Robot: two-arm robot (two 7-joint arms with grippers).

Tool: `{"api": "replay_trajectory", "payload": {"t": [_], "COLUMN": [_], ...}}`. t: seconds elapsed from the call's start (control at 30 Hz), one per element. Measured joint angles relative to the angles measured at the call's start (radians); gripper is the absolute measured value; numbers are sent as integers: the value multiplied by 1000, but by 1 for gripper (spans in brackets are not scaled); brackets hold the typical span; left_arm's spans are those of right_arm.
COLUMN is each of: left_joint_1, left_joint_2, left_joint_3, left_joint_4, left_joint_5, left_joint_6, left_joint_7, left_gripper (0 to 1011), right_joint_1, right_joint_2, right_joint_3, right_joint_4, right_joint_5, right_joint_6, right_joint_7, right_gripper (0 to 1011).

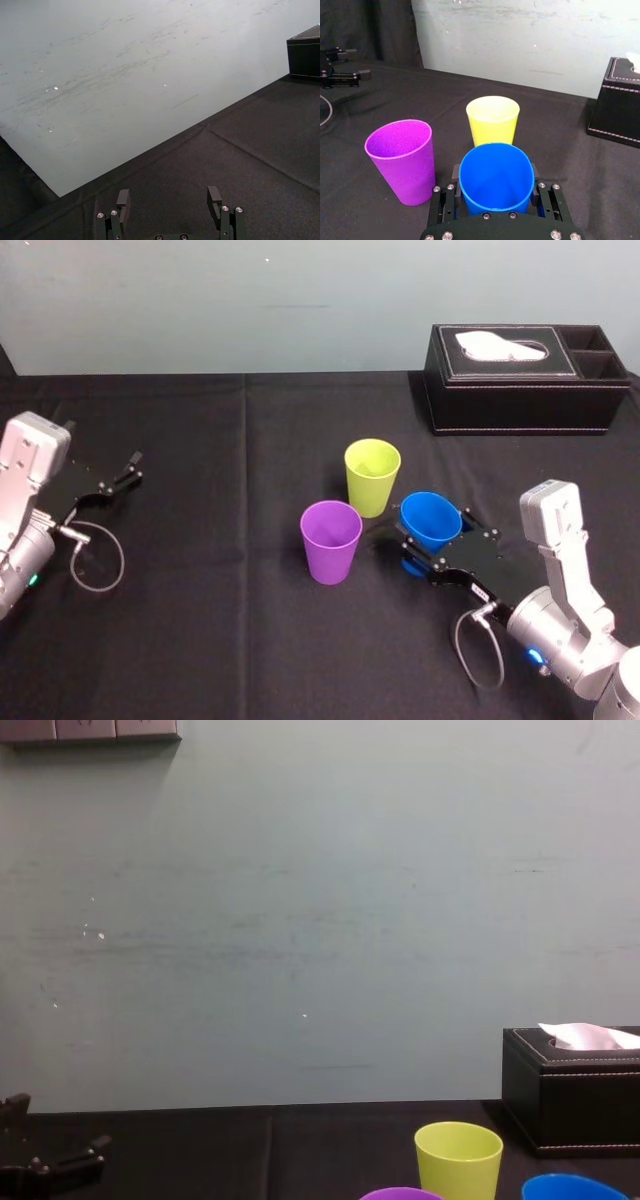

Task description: Stack the three plastic cups sequentially using one hand.

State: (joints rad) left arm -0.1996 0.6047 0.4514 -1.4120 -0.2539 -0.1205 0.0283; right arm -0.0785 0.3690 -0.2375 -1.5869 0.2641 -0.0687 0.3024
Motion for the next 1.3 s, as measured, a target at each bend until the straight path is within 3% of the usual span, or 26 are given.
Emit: {"api": "replay_trajectory", "payload": {"t": [0.23, 0.37, 0.57, 0.77, 0.93, 1.3], "left_joint_1": [0, 0, 0, 0, 0, 0], "left_joint_2": [0, 0, 0, 0, 0, 0], "left_joint_3": [0, 0, 0, 0, 0, 0], "left_joint_4": [0, 0, 0, 0, 0, 0], "left_joint_5": [0, 0, 0, 0, 0, 0], "left_joint_6": [0, 0, 0, 0, 0, 0], "left_joint_7": [0, 0, 0, 0, 0, 0], "left_gripper": [1011, 1011, 1011, 1011, 1011, 1011], "right_joint_1": [-2, 7, 55, 114, 191, 328], "right_joint_2": [5, 8, 4, 4, -5, -27], "right_joint_3": [9, 15, 31, 29, 9, -60], "right_joint_4": [-45, -77, -115, -124, -97, 6], "right_joint_5": [-13, -13, 35, 68, 98, 90], "right_joint_6": [18, 60, 147, 194, 232, 257], "right_joint_7": [4, 5, 14, 23, 27, 29], "right_gripper": [726, 726, 726, 726, 726, 726]}}
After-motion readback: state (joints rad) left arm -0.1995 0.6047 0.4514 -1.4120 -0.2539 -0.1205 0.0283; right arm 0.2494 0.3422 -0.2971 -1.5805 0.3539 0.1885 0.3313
